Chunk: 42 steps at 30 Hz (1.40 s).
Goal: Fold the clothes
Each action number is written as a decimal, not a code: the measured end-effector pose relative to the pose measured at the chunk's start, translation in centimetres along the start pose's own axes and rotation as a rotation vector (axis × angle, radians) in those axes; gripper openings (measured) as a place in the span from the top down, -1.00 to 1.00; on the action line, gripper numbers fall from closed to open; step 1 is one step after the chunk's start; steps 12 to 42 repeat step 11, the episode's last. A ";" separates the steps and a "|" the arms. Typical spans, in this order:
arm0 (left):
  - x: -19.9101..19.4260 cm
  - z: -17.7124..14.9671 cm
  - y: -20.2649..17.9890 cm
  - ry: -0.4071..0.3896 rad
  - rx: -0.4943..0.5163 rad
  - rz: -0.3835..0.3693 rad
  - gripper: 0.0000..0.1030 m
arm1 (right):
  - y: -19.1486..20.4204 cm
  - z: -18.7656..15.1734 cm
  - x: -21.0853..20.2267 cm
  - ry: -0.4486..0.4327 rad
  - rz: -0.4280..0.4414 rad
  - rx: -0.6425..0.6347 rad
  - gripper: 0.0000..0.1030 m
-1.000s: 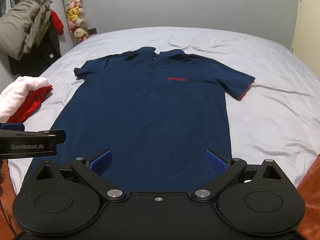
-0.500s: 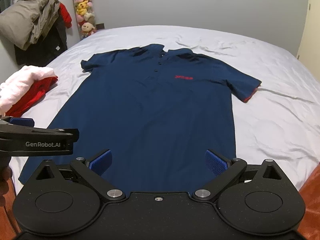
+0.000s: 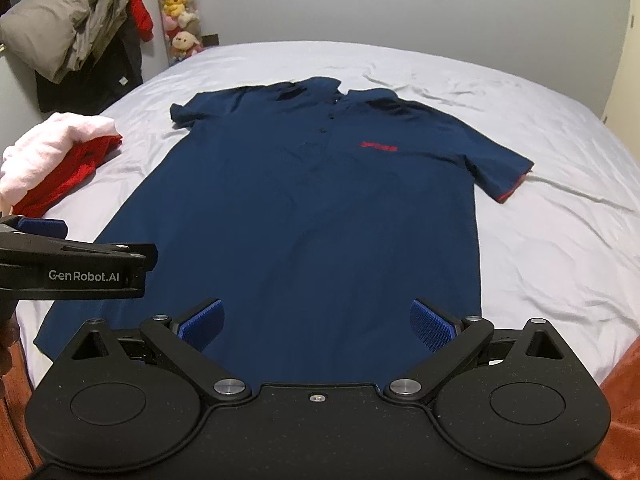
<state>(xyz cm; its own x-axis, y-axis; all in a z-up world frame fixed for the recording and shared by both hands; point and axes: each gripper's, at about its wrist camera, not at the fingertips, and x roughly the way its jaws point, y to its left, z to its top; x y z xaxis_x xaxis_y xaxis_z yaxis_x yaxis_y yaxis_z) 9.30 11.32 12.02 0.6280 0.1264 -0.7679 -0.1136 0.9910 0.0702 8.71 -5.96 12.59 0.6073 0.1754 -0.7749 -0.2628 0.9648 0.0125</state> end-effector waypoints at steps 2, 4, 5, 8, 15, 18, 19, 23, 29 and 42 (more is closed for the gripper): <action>-0.1 0.0 0.0 -0.006 0.001 -0.004 -0.96 | 0.0 0.0 0.0 0.001 -0.001 0.001 -0.92; -0.2 0.0 0.0 -0.011 0.002 -0.008 -0.96 | 0.1 0.0 0.0 0.000 -0.001 0.001 -0.92; -0.2 0.0 0.0 -0.014 0.003 -0.012 -0.96 | 0.1 -0.1 0.0 0.001 0.000 0.000 -0.92; -0.3 0.0 -0.1 -0.017 0.002 -0.020 -0.96 | 0.2 -0.1 0.0 0.004 0.004 -0.005 -0.92; -0.3 0.0 -0.1 -0.017 -0.001 -0.016 -0.96 | 0.3 -0.2 0.0 0.006 0.009 -0.009 -0.92; -0.3 0.0 -0.1 -0.017 -0.001 -0.016 -0.96 | 0.3 -0.2 0.0 0.006 0.009 -0.009 -0.92; -0.3 0.0 -0.1 -0.017 -0.001 -0.016 -0.96 | 0.3 -0.2 0.0 0.006 0.009 -0.009 -0.92; -0.3 0.0 -0.1 -0.017 -0.001 -0.016 -0.96 | 0.3 -0.2 0.0 0.006 0.009 -0.009 -0.92; -0.3 0.0 -0.1 -0.017 -0.001 -0.016 -0.96 | 0.3 -0.2 0.0 0.006 0.009 -0.009 -0.92; -0.3 0.0 -0.1 -0.017 -0.001 -0.016 -0.96 | 0.3 -0.2 0.0 0.006 0.009 -0.009 -0.92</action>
